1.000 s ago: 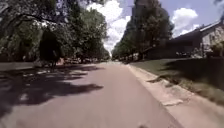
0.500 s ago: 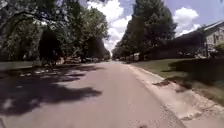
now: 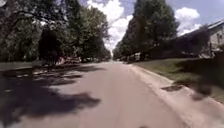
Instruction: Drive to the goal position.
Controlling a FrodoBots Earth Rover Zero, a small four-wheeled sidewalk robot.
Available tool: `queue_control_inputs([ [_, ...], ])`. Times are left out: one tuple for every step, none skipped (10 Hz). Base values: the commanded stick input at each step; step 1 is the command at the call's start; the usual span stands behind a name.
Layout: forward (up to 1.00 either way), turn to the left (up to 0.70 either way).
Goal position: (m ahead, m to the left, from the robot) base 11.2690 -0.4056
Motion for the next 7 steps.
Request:
queue_control_inputs([
  [0.70,0.00],
  [0.70,0.00],
  [0.70,0.00],
  [0.70,0.00],
  [0.70,0.00],
  [0.70,0.00],
  [0.70,0.00],
])
